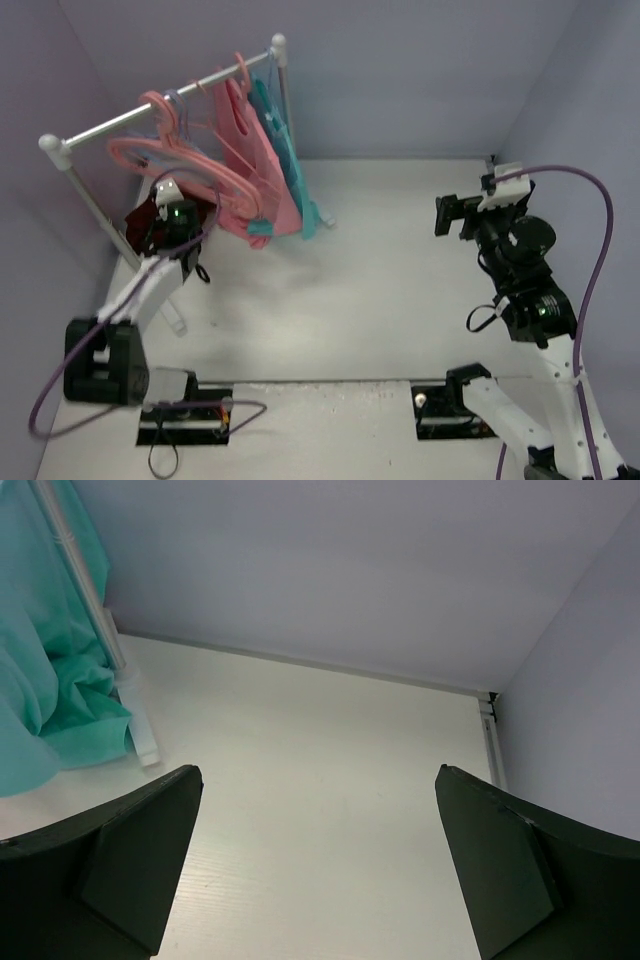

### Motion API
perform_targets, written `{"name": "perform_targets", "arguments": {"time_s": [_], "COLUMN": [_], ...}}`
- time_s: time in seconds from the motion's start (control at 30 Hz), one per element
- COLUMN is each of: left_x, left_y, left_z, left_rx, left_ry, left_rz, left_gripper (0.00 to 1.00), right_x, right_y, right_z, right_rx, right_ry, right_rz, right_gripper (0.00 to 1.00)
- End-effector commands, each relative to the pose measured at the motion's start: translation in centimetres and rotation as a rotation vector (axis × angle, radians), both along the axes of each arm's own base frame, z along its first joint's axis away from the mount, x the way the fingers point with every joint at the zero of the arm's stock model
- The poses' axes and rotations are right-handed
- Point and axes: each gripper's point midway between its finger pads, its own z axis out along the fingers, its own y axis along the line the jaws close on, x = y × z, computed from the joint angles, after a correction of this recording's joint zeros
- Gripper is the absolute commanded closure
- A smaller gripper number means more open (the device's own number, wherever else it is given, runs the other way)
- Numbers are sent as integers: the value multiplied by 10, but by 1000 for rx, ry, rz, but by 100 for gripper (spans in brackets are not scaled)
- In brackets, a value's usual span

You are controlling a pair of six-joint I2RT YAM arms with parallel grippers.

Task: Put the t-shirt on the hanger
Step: Pick up the T-shirt at the corner of the board.

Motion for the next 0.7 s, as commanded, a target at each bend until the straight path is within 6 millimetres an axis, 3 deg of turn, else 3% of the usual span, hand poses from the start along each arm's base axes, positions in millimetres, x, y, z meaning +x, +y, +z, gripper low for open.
{"name": "perform_targets", "arguments": {"time_s": [0.0, 0.07, 0.13, 0.2, 0.3, 0.47, 0.53, 0.57, 0.63, 0.67], "left_x": [-61, -85, -108, -129, -146, -146, -145, -142, -144, -149], "left_y": [-36, -53, -57, -69, -88, -144, -164, -175, -196, -207], "left_z": [43, 44, 60, 81, 116, 166, 200, 207, 249, 283], "left_rx": [-86, -116, -131, -151, -168, -166, -159, -149, -140, -138], "left_ry": [-60, -59, -101, -161, -244, -270, -326, -329, -399, -464], "left_rz": [-60, -112, -146, -230, -400, -762, -876, -919, -1016, -1064], "left_gripper": [100, 100, 100, 100, 100, 100, 100, 100, 100, 100], "right_x": [5, 5, 5, 5, 5, 10, 13, 16, 20, 21], "right_y": [14, 14, 14, 17, 20, 27, 27, 25, 22, 21], "right_z": [33, 36, 36, 37, 37, 37, 38, 37, 36, 36], "right_rx": [20, 29, 36, 57, 81, 109, 113, 116, 116, 116], "right_ry": [-88, -91, -92, -92, -89, -77, -73, -69, -63, -62], "right_rz": [67, 65, 64, 72, 88, 108, 101, 88, 65, 58], "right_gripper": [0, 0, 0, 0, 0, 0, 0, 0, 0, 0]}}
